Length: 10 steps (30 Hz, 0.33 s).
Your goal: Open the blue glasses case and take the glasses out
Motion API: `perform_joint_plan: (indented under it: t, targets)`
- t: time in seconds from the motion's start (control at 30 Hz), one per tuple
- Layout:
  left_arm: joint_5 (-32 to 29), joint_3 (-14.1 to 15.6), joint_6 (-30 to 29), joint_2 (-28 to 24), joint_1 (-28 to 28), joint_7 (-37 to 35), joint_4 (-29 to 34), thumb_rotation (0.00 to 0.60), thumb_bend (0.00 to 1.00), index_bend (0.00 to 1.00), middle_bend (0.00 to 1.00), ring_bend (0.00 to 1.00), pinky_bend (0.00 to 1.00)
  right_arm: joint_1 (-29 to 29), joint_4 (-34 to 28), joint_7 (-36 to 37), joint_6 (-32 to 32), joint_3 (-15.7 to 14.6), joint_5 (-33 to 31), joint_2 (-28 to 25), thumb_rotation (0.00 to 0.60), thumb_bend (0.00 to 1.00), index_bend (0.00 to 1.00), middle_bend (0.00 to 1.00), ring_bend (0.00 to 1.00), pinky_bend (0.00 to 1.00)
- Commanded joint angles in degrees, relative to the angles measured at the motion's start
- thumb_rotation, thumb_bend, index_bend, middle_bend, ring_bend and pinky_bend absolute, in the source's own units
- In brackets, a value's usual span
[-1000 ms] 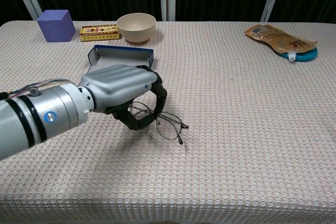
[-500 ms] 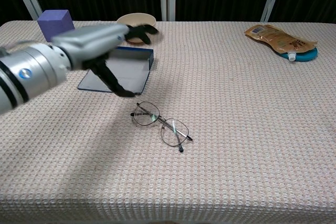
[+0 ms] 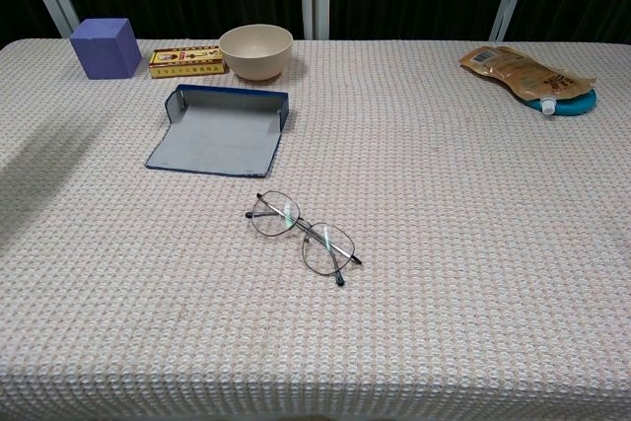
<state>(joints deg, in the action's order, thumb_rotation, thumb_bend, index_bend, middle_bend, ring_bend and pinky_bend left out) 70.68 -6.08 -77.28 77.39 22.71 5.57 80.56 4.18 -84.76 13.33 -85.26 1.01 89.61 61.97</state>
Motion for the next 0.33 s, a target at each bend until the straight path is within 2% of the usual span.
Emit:
perform_joint_plan:
  t: [0.03, 0.17, 0.33]
  targets:
    - [3.55, 3.25, -5.54, -3.74, -5.24, -3.07, 0.99, 0.600, 0.09, 0.16, 0.18, 0.00, 0.00, -0.43, -0.36, -0.03, -0.43, -0.03, -0.22, -0.15, 0.600, 0.59, 0.00, 0.08, 0.00, 0.00]
    - [7.46, 5.67, -11.14, -6.07, -9.93, -6.13, 5.40, 0.600, 0.09, 0.16, 0.18, 0.00, 0.00, -1.24, -1.03, 0.27, -1.13, -0.17, -0.57, -0.58, 0.600, 0.57, 0.00, 0.08, 0.00, 0.00]
    - [10.35, 8.65, -15.36, -7.90, -14.62, -3.51, 11.06, 0.600, 0.09, 0.16, 0.17, 0.00, 0.00, -1.80, -1.40, -0.23, -1.37, -0.20, -0.99, -0.60, 0.600, 0.52, 0.00, 0.08, 0.00, 0.00]
